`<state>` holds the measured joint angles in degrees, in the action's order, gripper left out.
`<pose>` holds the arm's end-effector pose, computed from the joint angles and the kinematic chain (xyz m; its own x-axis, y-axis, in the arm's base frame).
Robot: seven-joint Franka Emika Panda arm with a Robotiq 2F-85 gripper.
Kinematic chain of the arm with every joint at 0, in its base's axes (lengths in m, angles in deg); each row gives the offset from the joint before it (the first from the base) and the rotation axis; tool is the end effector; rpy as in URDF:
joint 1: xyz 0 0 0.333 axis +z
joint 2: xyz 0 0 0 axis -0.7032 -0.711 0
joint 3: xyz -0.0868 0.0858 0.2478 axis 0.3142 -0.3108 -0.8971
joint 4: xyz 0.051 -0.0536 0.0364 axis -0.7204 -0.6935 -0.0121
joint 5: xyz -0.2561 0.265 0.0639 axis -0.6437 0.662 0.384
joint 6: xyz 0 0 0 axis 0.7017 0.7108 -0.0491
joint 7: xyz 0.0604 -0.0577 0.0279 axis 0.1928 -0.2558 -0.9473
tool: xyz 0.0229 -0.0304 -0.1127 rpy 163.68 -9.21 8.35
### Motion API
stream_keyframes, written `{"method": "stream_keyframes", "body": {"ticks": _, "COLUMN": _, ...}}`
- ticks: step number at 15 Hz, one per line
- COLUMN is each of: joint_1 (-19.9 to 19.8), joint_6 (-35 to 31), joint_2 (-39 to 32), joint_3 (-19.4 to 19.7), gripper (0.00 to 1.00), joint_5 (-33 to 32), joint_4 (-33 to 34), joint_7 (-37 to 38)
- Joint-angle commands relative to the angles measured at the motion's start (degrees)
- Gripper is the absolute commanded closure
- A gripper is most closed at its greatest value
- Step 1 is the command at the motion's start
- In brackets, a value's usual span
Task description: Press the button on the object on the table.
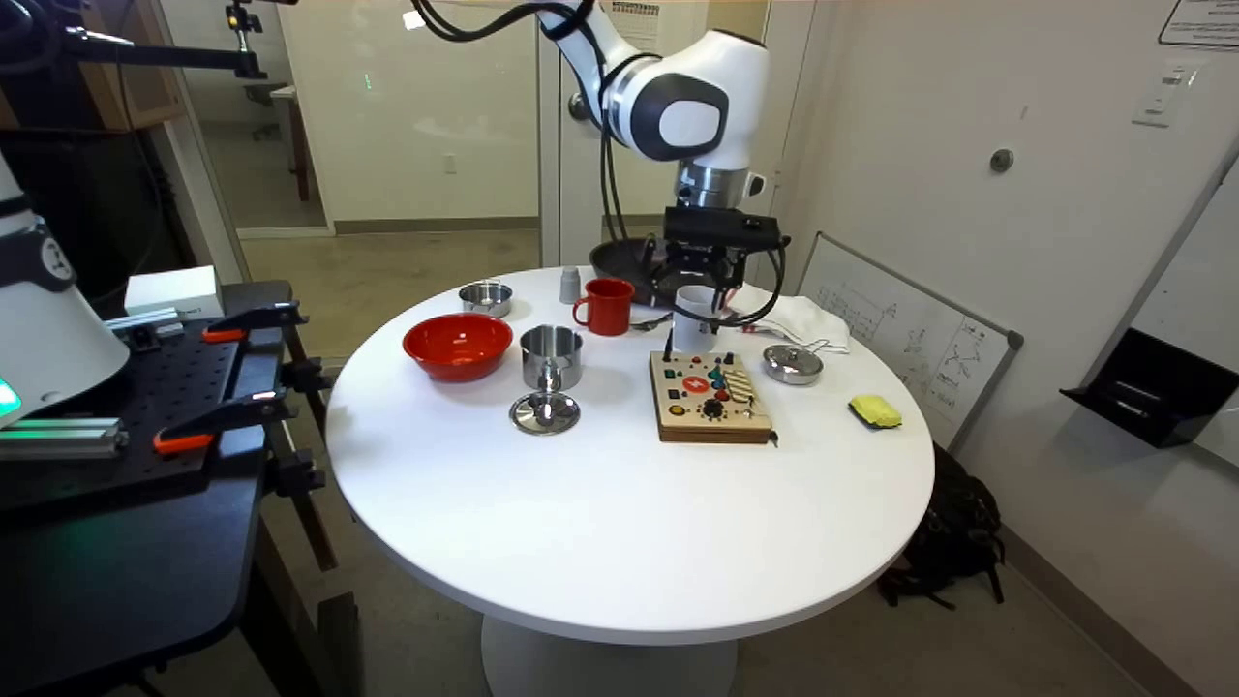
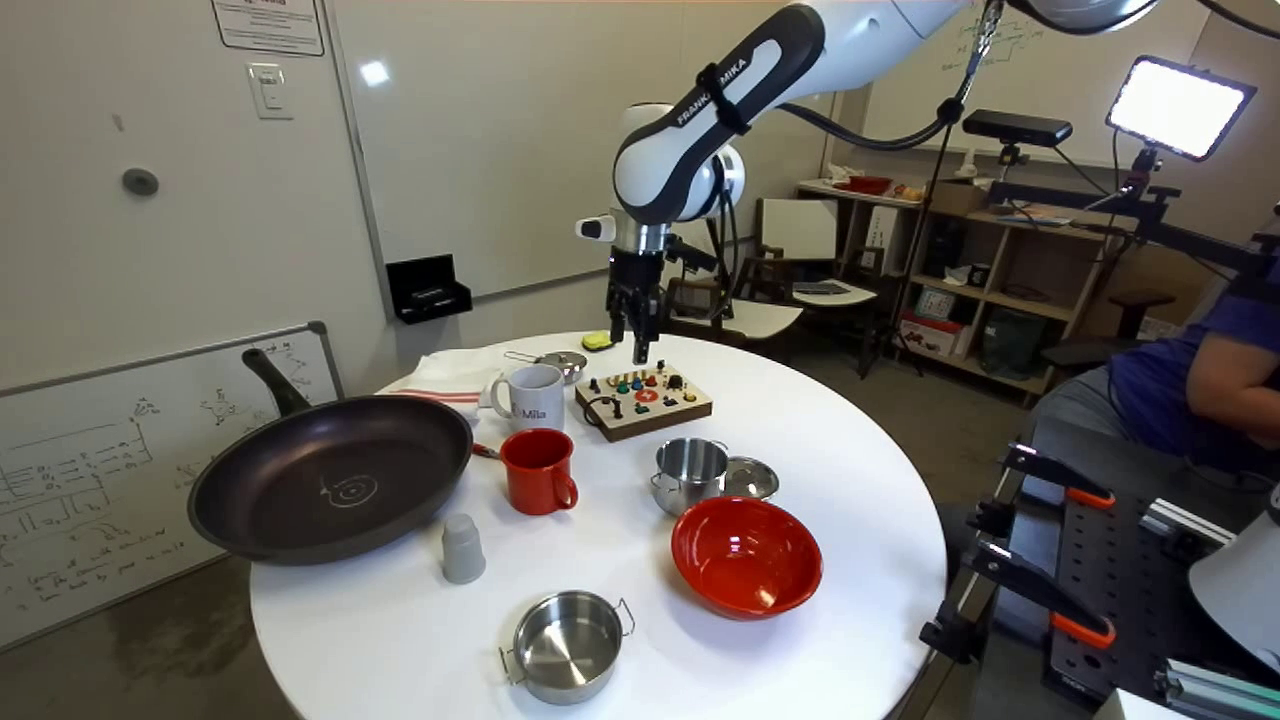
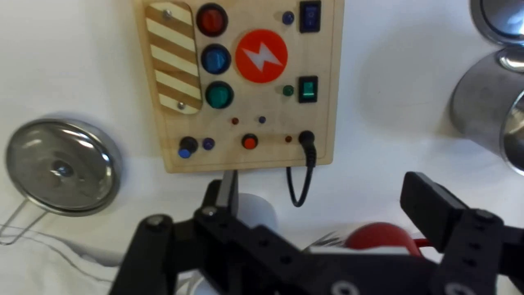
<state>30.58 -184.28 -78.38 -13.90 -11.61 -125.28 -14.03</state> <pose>0.6690 -0.0422 0.1210 0.4328 0.8988 0.0699 0.9014 -0.4322 -0.0235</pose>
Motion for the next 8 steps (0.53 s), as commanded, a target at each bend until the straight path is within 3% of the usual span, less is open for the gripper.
{"method": "stream_keyframes", "body": {"ticks": 1, "joint_1": 3.0, "joint_6": 8.0, "joint_2": -5.5, "joint_3": 1.3, "gripper": 0.00, "joint_5": 0.7, "joint_4": 8.5, "joint_7": -6.5}}
{"method": "stream_keyframes", "body": {"ticks": 8, "joint_1": 11.0, "joint_6": 7.6, "joint_2": -14.2, "joint_3": 10.1, "gripper": 0.00, "joint_5": -3.7, "joint_4": 23.1, "joint_7": -0.5}}
